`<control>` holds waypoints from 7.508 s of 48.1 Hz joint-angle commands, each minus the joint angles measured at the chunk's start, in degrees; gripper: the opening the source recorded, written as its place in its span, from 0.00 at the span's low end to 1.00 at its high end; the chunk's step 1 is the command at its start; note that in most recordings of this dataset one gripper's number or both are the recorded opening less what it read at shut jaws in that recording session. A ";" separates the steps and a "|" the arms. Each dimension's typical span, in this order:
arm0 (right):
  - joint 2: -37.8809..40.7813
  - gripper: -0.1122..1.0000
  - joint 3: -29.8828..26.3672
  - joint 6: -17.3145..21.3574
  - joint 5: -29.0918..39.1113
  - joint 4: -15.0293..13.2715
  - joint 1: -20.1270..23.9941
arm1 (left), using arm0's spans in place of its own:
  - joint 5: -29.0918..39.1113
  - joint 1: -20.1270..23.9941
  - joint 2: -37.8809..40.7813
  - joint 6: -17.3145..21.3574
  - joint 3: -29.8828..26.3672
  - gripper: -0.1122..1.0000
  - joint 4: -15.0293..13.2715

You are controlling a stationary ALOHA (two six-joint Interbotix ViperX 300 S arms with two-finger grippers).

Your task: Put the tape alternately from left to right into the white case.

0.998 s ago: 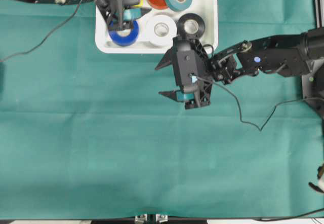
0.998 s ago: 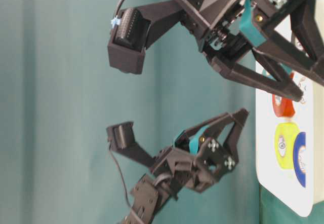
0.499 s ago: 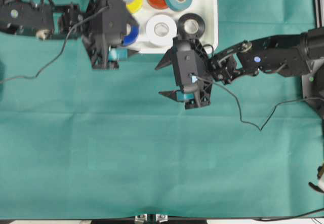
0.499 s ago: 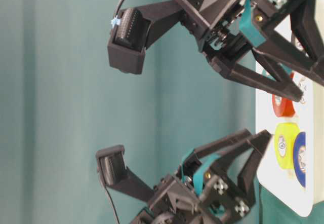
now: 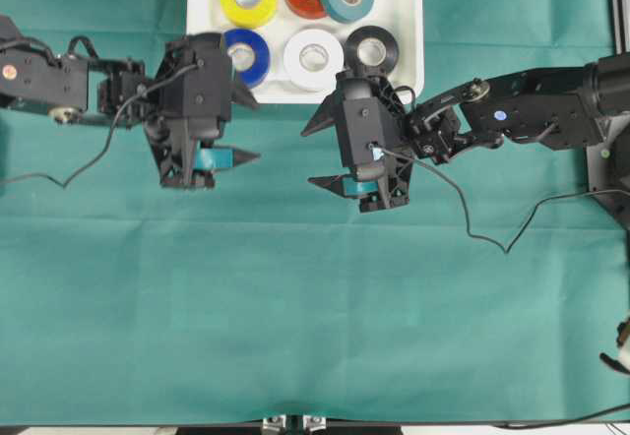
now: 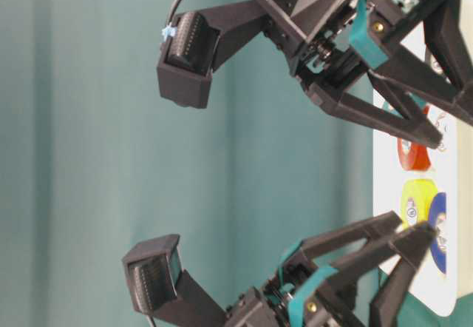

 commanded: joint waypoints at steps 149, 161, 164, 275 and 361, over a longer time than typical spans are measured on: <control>-34.37 0.82 19.60 0.53 5.89 2.46 -0.26 | -1.67 -0.09 -52.21 -5.80 31.38 0.93 -0.09; -37.35 0.82 21.53 0.53 5.89 4.13 -0.35 | -1.67 0.00 -56.60 -5.80 33.40 0.93 -0.09; -38.41 0.82 22.06 0.53 5.89 4.31 -0.35 | -1.67 0.00 -57.39 -5.80 33.75 0.94 -0.09; -61.88 0.82 35.86 0.62 5.89 9.40 -3.87 | -1.67 3.34 -64.16 -5.54 37.00 0.93 -0.09; -65.13 0.82 40.52 0.53 5.89 9.40 -3.87 | -1.67 3.43 -64.25 -5.01 40.78 0.93 0.18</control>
